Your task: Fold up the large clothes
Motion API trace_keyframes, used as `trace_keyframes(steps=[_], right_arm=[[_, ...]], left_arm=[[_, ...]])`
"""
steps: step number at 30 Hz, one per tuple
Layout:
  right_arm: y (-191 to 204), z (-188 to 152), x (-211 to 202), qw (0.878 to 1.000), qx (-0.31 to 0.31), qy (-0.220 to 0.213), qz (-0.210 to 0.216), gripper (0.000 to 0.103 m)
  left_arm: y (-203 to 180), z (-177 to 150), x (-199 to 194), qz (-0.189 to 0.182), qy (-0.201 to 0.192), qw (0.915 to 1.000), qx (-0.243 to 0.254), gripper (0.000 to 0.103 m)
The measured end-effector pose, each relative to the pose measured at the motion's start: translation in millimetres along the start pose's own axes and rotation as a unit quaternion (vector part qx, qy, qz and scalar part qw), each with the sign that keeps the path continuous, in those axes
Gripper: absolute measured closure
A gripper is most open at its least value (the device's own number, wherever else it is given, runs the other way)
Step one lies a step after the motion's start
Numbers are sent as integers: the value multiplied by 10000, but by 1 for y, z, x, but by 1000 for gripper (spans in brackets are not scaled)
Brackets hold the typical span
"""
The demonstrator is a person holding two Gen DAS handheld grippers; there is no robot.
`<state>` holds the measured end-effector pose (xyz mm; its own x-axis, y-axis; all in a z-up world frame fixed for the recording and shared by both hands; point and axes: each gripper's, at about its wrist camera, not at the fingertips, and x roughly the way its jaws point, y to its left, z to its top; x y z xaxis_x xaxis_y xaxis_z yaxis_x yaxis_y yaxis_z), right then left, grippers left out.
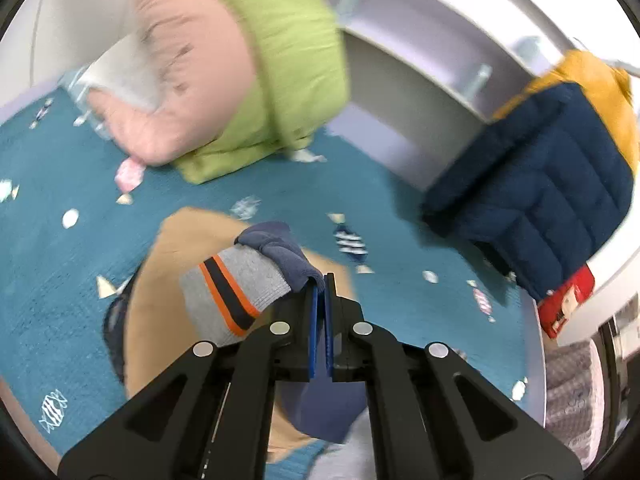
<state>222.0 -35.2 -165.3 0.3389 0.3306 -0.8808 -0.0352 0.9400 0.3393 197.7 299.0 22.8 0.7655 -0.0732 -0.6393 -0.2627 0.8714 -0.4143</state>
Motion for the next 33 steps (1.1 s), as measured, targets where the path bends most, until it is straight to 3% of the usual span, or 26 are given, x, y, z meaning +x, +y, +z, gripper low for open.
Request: trace_keyframes(steps=[5, 11, 14, 18, 21, 22, 23, 25, 26, 27, 28, 30, 33], right_arm=[[-53, -15, -65, 9961, 596, -634, -140, 91], [-133, -40, -118, 9814, 1485, -1084, -549, 91], [-176, -64, -132, 9696, 2014, -1163, -768, 91], [-232, -96, -145, 9503, 2725, -1155, -961, 91], [-258, -110, -145, 9415, 3021, -1068, -1045, 91], [-266, -115, -146, 9390, 3107, -1061, -1024, 89], [-271, -119, -147, 9369, 3162, -1097, -1015, 88], [-277, -119, -151, 9366, 3147, -1166, -1008, 85], [-278, -118, -152, 9380, 3107, -1168, -1003, 71], [-278, -114, -151, 9400, 3054, -1149, -993, 48], [-275, -107, -151, 9420, 2990, -1151, -1003, 40], [-273, -100, -150, 9435, 2900, -1232, -1030, 38], [-266, -81, -137, 9506, 2770, -1150, -804, 38]], left_arm=[[-101, -20, -13, -750, -80, 9942, 765, 100], [-226, -87, 25, -1601, 714, 9701, 1677, 100], [-277, -143, 59, -1701, 1354, 9518, 2162, 100], [-324, -236, 115, -1822, 2149, 9182, 2784, 100], [-335, -303, 165, -1704, 2797, 8948, 3033, 99], [-334, -327, 182, -1585, 3174, 8810, 3128, 93], [-334, -342, 192, -1486, 3489, 8673, 3224, 90], [-331, -355, 192, -1448, 3739, 8527, 3349, 87], [-326, -353, 188, -1489, 3682, 8533, 3378, 71], [-322, -346, 182, -1539, 3598, 8567, 3361, 55], [-314, -334, 174, -1602, 3442, 8646, 3291, 28], [-290, -301, 153, -1822, 2881, 8923, 2961, 21], [-252, -265, 141, -1607, 2491, 9159, 2706, 14]])
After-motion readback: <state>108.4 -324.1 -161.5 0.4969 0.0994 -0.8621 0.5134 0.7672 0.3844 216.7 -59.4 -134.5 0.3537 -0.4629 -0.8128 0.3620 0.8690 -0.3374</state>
